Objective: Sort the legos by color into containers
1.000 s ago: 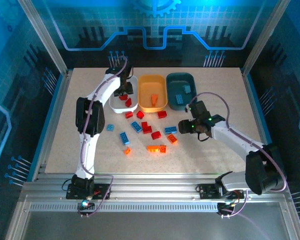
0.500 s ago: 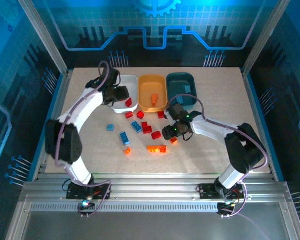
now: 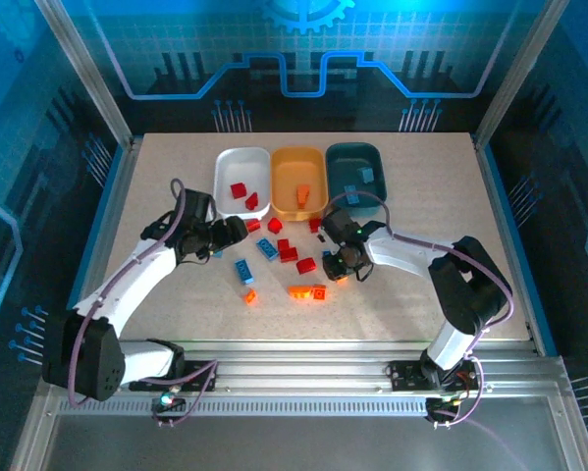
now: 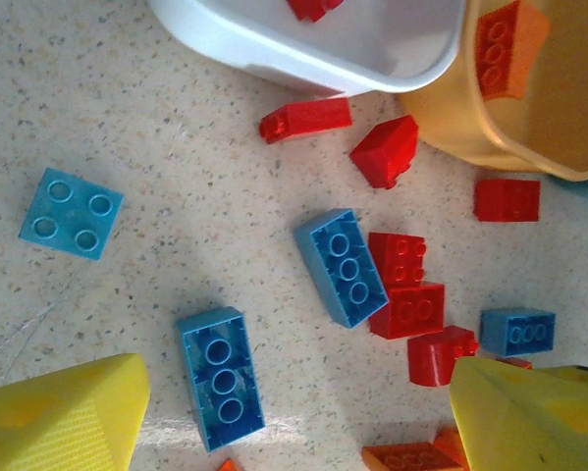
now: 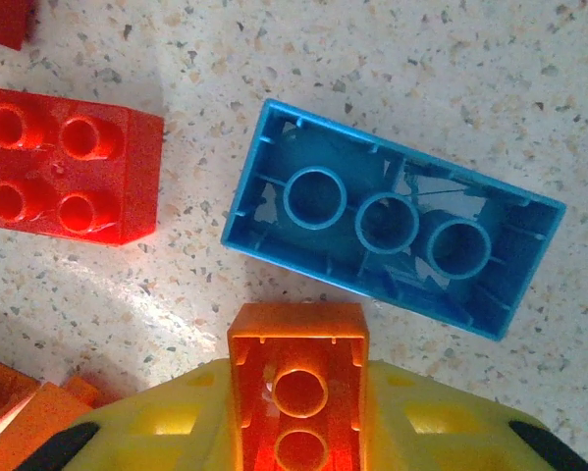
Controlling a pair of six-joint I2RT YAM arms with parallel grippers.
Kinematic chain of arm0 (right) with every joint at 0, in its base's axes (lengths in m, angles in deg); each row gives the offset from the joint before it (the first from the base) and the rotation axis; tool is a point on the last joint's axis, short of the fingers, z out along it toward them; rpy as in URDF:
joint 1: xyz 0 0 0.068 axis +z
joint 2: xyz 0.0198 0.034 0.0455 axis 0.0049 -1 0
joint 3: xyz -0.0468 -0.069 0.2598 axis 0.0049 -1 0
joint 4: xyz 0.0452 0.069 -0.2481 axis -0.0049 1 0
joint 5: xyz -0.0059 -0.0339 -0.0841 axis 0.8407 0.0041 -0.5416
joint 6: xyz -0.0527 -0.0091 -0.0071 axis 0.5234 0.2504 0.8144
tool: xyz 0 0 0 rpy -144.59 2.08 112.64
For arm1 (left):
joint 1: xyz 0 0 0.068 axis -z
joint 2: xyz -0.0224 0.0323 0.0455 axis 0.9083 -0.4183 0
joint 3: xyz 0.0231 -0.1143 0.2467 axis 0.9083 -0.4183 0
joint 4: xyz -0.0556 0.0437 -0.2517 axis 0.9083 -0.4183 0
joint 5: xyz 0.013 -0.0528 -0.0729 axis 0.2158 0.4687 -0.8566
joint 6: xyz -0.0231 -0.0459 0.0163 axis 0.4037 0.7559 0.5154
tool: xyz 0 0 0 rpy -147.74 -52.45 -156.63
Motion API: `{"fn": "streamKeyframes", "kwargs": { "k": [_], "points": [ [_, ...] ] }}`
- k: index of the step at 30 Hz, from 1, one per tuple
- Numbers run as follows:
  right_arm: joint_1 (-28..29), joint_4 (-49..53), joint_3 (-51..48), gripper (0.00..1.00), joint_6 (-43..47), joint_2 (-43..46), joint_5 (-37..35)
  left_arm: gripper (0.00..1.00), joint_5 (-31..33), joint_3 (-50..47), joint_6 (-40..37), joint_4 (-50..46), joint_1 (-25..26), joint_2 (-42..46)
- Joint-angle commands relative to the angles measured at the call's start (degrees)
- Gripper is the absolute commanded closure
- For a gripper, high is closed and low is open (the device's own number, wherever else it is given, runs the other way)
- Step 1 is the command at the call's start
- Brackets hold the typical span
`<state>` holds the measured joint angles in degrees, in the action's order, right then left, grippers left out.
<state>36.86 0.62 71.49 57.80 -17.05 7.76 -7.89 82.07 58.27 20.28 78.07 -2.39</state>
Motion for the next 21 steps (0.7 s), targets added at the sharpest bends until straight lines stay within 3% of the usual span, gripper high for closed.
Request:
{"fn": "streamKeyframes", "kwargs": {
  "k": [1,13,21],
  "points": [
    [1.32,3.15,1.89,0.74,-0.46,1.20,-2.71,0.18,-1.77,-0.36,-0.37,1.11,-0.32,1.45],
    [2.87,6.14,6.47,0.74,-1.19,7.14,-4.58,0.18,-4.19,-0.87,0.36,2.67,-0.32,2.34],
    [-1.70,3.73,23.11,0.72,2.95,-3.43,-4.91,0.18,-6.68,-2.50,2.17,4.62,-0.32,2.41]
  ]
}}
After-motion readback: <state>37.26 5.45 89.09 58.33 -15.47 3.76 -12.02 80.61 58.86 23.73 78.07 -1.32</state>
